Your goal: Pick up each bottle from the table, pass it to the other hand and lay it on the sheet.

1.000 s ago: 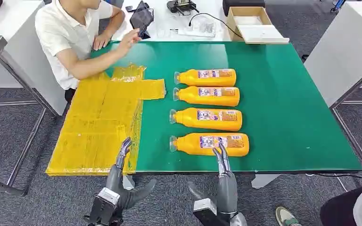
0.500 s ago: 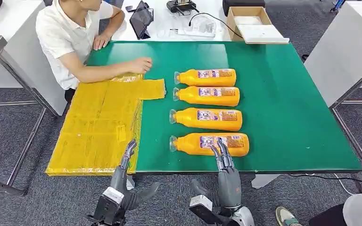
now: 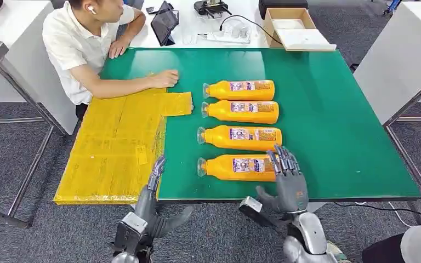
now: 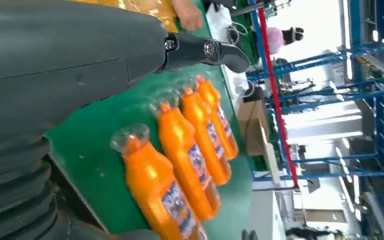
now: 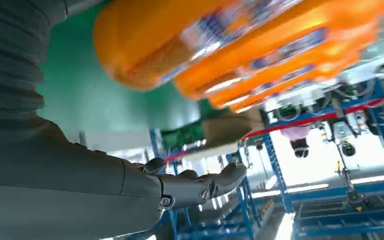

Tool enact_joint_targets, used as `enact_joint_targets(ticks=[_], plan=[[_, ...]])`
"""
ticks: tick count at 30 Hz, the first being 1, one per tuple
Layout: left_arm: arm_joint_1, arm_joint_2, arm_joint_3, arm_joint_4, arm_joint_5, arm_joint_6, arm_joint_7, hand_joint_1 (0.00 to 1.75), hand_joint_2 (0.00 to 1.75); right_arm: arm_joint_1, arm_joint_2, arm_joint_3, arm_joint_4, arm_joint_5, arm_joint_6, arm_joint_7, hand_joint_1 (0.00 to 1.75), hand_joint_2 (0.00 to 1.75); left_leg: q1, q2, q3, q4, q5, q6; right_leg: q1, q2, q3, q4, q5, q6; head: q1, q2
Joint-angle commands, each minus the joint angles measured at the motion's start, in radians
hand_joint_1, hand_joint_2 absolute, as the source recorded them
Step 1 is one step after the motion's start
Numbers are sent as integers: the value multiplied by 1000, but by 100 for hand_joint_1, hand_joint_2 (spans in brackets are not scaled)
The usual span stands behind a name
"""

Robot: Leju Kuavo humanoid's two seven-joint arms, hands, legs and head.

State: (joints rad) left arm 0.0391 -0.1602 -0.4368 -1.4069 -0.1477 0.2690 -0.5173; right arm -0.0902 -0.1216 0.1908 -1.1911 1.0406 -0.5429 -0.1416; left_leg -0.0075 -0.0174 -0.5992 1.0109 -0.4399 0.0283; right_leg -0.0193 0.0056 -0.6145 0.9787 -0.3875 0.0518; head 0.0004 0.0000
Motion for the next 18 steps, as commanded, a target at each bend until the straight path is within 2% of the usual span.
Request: enact_joint_targets(ticks=[1, 12, 17, 18], plan=[[-64, -20, -37, 123, 20, -15, -12, 0, 175, -227, -56, 16, 284, 79, 57, 33, 0, 175, 1, 4, 5, -1, -1, -2, 1, 2, 4, -2, 0, -2, 0, 0], [-62, -17, -39, 118, 21, -19, -12, 0, 175, -269, -29, 56, 352, 82, 99, 46, 0, 175, 1, 3, 4, -1, -2, -2, 2, 2, 4, -1, -1, -2, 0, 0], [-59, -13, -44, 122, 24, -26, -8, 0, 175, -268, -4, 89, 387, -34, 194, -16, 0, 175, 1, 3, 3, -1, -1, -2, 1, 2, 3, -1, 0, -2, 0, 0], [-57, -13, -45, 122, 25, -27, -8, 0, 175, -263, -9, 116, 386, -18, 195, -12, 0, 175, 2, 3, 4, -1, -2, -2, 2, 2, 4, -1, -1, -3, 0, 0]])
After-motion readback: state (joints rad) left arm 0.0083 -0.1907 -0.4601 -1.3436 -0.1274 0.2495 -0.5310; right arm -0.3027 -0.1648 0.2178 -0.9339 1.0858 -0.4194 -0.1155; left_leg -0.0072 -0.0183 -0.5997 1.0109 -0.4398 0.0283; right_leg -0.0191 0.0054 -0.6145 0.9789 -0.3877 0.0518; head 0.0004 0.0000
